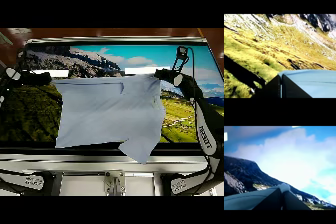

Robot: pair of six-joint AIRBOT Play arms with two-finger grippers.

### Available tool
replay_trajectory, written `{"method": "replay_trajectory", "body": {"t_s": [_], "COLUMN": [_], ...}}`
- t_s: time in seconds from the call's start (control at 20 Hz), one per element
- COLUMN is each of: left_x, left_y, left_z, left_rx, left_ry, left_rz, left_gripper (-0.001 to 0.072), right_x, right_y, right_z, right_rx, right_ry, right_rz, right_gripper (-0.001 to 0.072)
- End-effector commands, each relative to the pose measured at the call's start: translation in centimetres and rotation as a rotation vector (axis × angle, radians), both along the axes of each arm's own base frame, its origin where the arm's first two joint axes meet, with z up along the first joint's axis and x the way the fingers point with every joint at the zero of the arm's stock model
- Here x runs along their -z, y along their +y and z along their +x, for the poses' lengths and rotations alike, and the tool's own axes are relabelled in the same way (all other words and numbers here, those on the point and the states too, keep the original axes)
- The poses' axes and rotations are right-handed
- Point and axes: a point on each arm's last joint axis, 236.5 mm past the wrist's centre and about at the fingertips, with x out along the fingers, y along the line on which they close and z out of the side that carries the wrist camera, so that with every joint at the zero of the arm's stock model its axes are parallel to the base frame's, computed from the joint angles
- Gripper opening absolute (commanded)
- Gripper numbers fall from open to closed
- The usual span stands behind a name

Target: Fold the shirts.

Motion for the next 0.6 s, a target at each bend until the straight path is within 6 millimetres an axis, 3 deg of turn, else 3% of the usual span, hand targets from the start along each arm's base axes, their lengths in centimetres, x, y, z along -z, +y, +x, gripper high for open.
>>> {"method": "replay_trajectory", "body": {"t_s": [0.0, 0.1, 0.2, 0.3, 0.45, 0.55], "left_x": [3.7, 4.4, 5.3, 6.7, 8.2, 8.6], "left_y": [-0.6, -1.0, -1.4, -1.5, -2.3, -2.8], "left_z": [0.6, -0.7, -3.2, -7.2, -13.0, -14.6], "left_rx": [0.006, 0.029, 0.076, 0.118, 0.188, 0.208], "left_ry": [0.057, 0.117, 0.227, 0.397, 0.644, 0.719], "left_rz": [-0.014, -0.027, -0.047, -0.094, -0.172, -0.198], "left_gripper": [0.0036, 0.0036, 0.0035, 0.0036, 0.0035, 0.0035], "right_x": [3.7, 3.6, 2.9, 4.3, 7.9, 8.8], "right_y": [0.2, 0.4, 0.4, -0.7, -1.4, -1.1], "right_z": [0.2, -0.3, -1.9, -6.0, -13.7, -16.0], "right_rx": [0.019, 0.013, -0.009, -0.059, -0.088, -0.09], "right_ry": [0.049, 0.071, 0.136, 0.326, 0.686, 0.788], "right_rz": [0.028, 0.033, 0.029, -0.045, -0.004, 0.019], "right_gripper": [0.0051, 0.0051, 0.0052, 0.0051, 0.0052, 0.0051]}}
